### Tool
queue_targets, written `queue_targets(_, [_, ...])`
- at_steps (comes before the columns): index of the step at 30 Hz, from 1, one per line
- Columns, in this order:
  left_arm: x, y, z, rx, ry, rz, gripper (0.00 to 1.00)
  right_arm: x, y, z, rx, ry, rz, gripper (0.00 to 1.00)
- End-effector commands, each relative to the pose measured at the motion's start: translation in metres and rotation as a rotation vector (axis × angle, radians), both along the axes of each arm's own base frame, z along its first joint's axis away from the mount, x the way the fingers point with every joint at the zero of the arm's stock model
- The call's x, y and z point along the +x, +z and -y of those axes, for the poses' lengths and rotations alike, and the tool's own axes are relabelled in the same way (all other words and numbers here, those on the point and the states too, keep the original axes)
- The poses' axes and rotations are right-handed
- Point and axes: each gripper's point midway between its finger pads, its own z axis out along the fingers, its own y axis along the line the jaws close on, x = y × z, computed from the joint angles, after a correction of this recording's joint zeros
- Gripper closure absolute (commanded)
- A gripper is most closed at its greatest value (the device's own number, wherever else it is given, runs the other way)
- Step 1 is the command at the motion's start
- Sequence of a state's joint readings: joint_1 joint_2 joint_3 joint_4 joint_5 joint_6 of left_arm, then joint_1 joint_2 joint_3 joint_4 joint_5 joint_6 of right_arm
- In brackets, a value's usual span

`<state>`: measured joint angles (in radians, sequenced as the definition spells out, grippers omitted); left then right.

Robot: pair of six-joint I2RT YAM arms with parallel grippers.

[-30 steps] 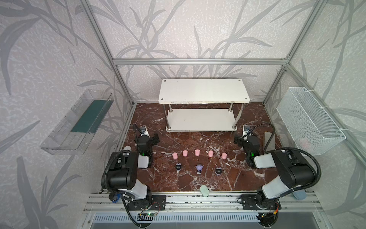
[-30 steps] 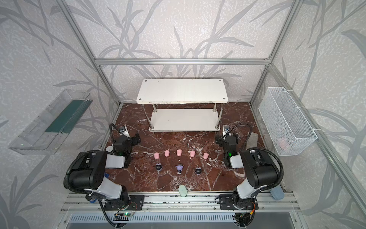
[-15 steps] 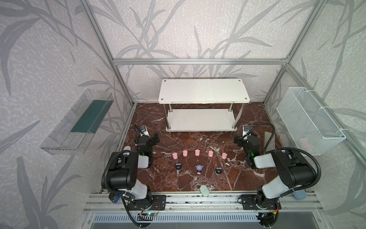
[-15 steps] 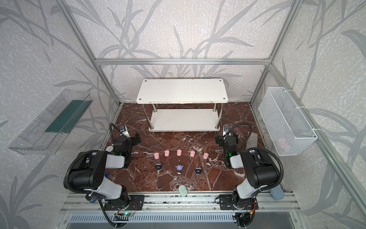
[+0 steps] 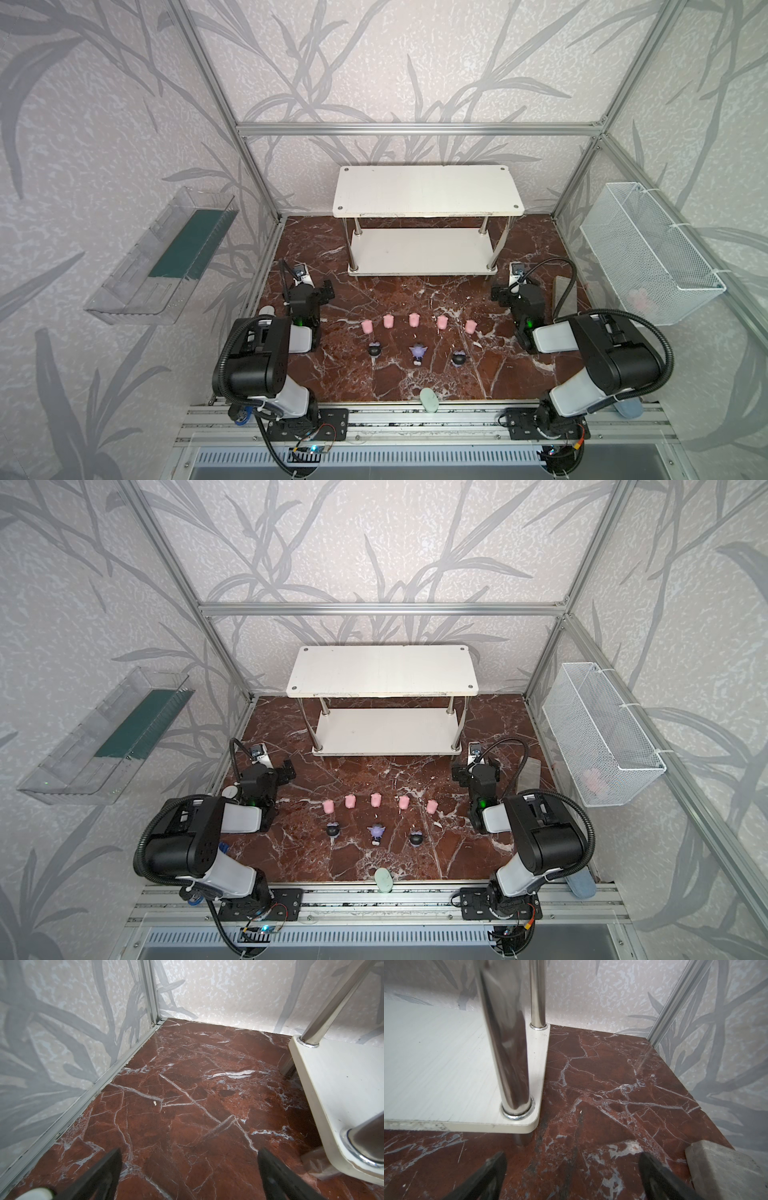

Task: Organize plastic toys on shelves
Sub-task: Pick up the plastic toy from the bottom-center of the table.

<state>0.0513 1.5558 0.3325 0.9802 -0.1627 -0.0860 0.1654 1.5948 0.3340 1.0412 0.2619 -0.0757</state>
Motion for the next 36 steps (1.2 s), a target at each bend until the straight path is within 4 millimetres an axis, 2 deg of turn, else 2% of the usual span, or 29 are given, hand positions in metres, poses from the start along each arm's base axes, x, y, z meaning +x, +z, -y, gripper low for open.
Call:
queue_targets(1, [0.006, 0.007, 0.001, 0.015, -0.006, 0.019, 0.0, 0.006, 0.007, 0.003, 0.006, -0.021, 0.019, 0.01])
queue_targets(16, [0.005, 0.006, 0.001, 0.014, -0.009, 0.018, 0.01, 0.005, 0.006, 0.003, 0.006, -0.022, 0.018, 0.01])
queue_targets(18, [0.005, 0.007, 0.001, 0.014, -0.011, 0.022, 0.07, 0.004, 0.01, 0.005, 0.006, -0.031, 0.031, 0.01])
queue_targets(23, [0.001, 0.033, 0.003, 0.032, -0.007, 0.006, 0.16, -0.004, 0.033, 0.005, 0.008, -0.031, 0.054, 0.02])
queue_targets(27, [-0.006, 0.066, 0.006, 0.108, 0.068, 0.046, 0.17, -0.01, 0.058, 0.008, 0.013, -0.042, 0.081, 0.04])
queue_targets(31, [-0.009, 0.097, 0.018, 0.059, 0.089, 0.125, 0.18, -0.021, 0.077, 0.005, 0.073, -0.037, 0.083, 0.05])
queue_targets(34, [-0.017, 0.106, 0.021, -0.003, 0.119, 0.153, 0.18, -0.034, 0.085, 0.005, 0.115, -0.053, 0.06, 0.05])
queue_targets(36, [-0.024, 0.104, 0.026, -0.046, 0.13, 0.146, 0.18, -0.042, 0.086, 0.005, 0.145, -0.062, 0.033, 0.05])
